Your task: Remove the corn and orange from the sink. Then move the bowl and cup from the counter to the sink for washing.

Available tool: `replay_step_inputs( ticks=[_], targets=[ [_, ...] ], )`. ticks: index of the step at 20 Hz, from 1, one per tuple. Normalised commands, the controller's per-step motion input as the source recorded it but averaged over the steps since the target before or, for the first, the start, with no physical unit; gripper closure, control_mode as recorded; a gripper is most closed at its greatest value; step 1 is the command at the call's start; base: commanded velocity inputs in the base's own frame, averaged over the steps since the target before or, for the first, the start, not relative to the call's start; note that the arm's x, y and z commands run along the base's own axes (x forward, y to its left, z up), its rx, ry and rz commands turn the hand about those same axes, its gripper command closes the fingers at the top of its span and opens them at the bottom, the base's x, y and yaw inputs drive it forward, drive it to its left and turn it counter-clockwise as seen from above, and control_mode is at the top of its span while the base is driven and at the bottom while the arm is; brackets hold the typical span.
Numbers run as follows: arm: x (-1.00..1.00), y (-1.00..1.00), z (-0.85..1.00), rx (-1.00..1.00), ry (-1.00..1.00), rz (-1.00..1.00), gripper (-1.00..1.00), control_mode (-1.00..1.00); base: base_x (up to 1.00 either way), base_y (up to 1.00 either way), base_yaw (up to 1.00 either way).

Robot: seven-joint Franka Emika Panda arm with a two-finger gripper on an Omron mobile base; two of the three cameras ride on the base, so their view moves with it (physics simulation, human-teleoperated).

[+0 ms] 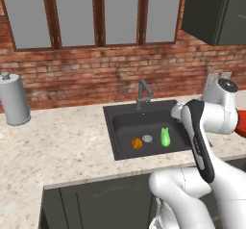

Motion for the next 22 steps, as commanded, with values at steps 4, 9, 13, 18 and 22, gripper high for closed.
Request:
replay_step_inputs(
  ticks=[4,9,13,18,22],
  targets=[
    [0.06,0.00,-0.26,0.00,-0.15,0.00,-1.00,-1.00,0.00,0.00,0.00],
    [0.12,0.00,-0.20,-0.01,-0.05,0.00,-1.00,-1.00,0.00,0.00,0.00],
    [0.19,-0.01,-0.15,-0.02,0.00,0.00,-1.00,-1.00,0.00,0.00,0.00],
    [0.21,0.00,-0.15,-0.07,0.02,-0.02,-1.00,-1.00,0.00,0.00,0.00],
    [0.22,0.00,-0.14,-0.05,0.06,0.00,-1.00,-1.00,0.00,0.00,0.00]
  ],
)
